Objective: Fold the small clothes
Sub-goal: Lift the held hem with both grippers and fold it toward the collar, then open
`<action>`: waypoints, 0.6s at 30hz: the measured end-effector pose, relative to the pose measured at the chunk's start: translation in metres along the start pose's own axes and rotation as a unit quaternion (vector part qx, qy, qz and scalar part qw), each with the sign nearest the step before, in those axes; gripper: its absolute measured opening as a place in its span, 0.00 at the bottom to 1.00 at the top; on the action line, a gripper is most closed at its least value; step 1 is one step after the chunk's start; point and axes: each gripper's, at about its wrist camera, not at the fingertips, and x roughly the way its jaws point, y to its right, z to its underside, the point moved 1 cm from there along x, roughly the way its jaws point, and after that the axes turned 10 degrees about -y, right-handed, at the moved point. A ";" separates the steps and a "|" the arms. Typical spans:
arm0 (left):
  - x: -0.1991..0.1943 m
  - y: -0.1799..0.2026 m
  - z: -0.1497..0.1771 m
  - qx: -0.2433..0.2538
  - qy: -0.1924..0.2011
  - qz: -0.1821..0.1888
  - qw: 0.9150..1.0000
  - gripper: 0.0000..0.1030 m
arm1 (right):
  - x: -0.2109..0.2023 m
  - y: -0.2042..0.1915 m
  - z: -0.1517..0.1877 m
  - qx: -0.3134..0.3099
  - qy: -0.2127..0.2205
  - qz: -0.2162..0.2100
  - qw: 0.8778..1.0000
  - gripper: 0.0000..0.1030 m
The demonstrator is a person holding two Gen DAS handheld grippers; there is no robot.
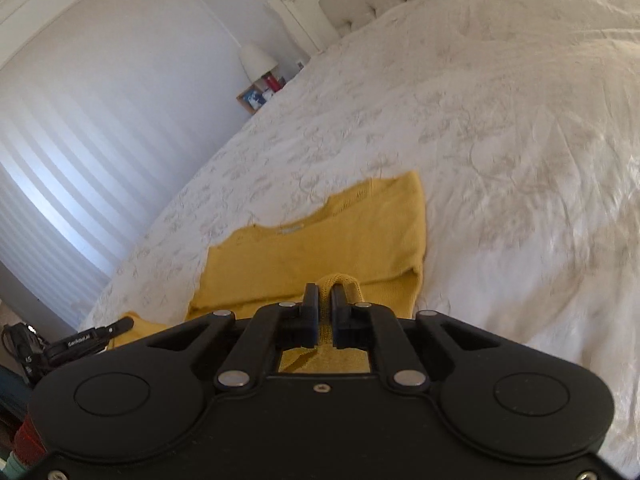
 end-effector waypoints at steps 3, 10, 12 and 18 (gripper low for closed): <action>0.005 0.001 -0.015 -0.006 0.007 -0.001 1.000 0.07 | 0.008 -0.001 -0.018 0.009 0.017 0.004 1.000 0.13; 0.026 -0.008 -0.044 -0.023 0.001 -0.009 1.000 0.07 | 0.039 0.001 -0.049 0.015 0.026 0.016 0.999 0.13; 0.034 -0.011 -0.050 -0.019 -0.004 -0.014 1.000 0.07 | 0.046 0.005 -0.054 0.019 0.028 0.017 0.999 0.13; 0.068 -0.026 -0.061 -0.029 -0.030 -0.021 0.999 0.07 | 0.081 0.025 -0.068 0.044 0.024 0.027 0.998 0.13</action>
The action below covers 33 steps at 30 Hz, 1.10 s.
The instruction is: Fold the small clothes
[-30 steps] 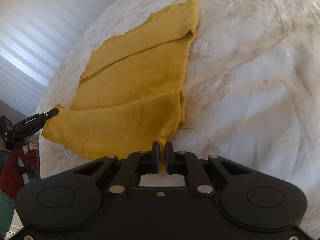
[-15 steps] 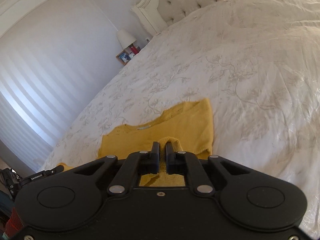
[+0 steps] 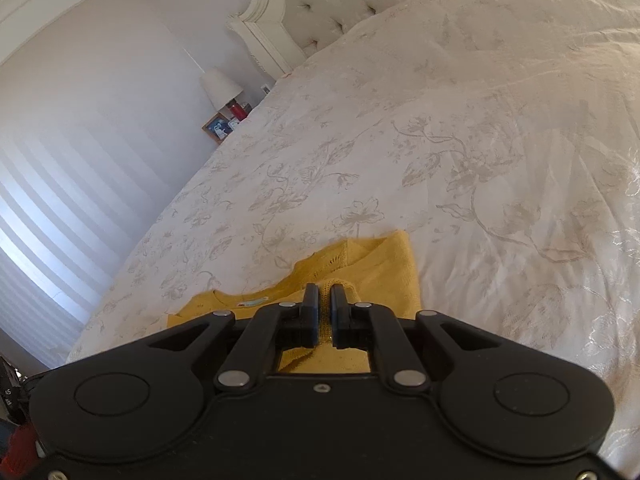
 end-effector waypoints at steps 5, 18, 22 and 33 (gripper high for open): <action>0.033 -0.005 -0.006 -0.003 -0.024 -0.005 1.000 0.07 | 0.030 0.015 -0.011 0.027 0.006 0.013 1.000 0.13; 0.076 -0.024 -0.028 -0.042 -0.052 0.013 0.998 0.17 | 0.065 0.034 -0.028 0.034 0.013 0.038 0.999 0.17; 0.066 -0.030 -0.037 -0.071 -0.035 0.022 0.997 0.27 | 0.049 0.036 -0.009 0.031 0.011 0.020 0.999 0.17; 0.053 -0.025 -0.013 -0.031 -0.066 0.032 0.997 0.40 | 0.046 0.030 0.019 -0.003 -0.025 0.038 0.999 0.52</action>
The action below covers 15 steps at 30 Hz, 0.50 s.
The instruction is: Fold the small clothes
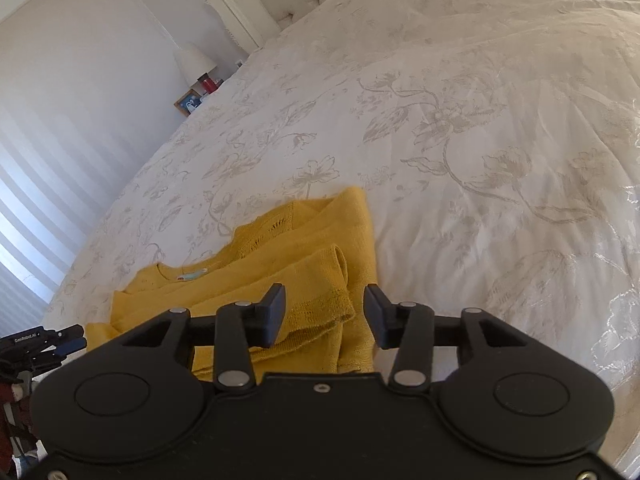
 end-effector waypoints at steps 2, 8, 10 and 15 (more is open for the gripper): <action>0.004 -0.001 0.003 0.005 -0.008 -0.003 1.000 0.40 | 0.004 0.001 -0.002 0.003 0.002 0.003 1.000 0.52; 0.014 -0.007 0.008 0.010 -0.018 -0.002 1.000 0.42 | 0.019 -0.001 -0.007 -0.008 -0.008 -0.001 1.000 0.27; 0.016 -0.004 0.009 0.023 -0.022 0.000 1.000 0.41 | 0.018 -0.002 -0.006 -0.005 -0.002 -0.001 1.000 0.10; 0.013 0.007 0.018 0.060 -0.016 -0.002 0.998 0.01 | 0.002 -0.002 -0.004 0.021 0.025 -0.035 0.999 0.10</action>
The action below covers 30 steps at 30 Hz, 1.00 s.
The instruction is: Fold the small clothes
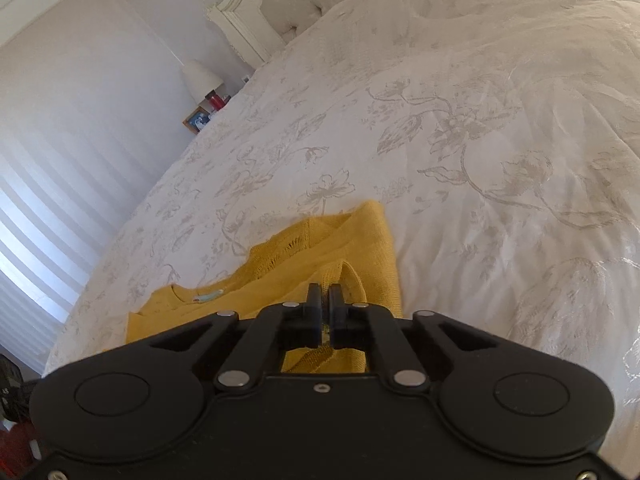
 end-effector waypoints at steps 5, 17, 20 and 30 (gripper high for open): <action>-0.012 0.000 -0.002 -0.004 0.034 0.019 0.999 0.01 | -0.016 -0.001 -0.010 0.027 0.027 -0.034 0.999 0.10; -0.023 -0.008 -0.009 0.015 0.064 -0.012 0.998 0.45 | 0.019 -0.015 -0.061 0.037 0.044 -0.011 0.998 0.10; -0.025 -0.017 0.000 0.022 0.055 -0.030 0.998 0.49 | 0.038 -0.014 -0.072 0.030 0.043 0.031 0.998 0.10; -0.021 -0.020 0.020 0.050 0.003 0.018 0.999 0.49 | 0.024 -0.014 -0.046 0.019 0.055 0.070 0.996 0.17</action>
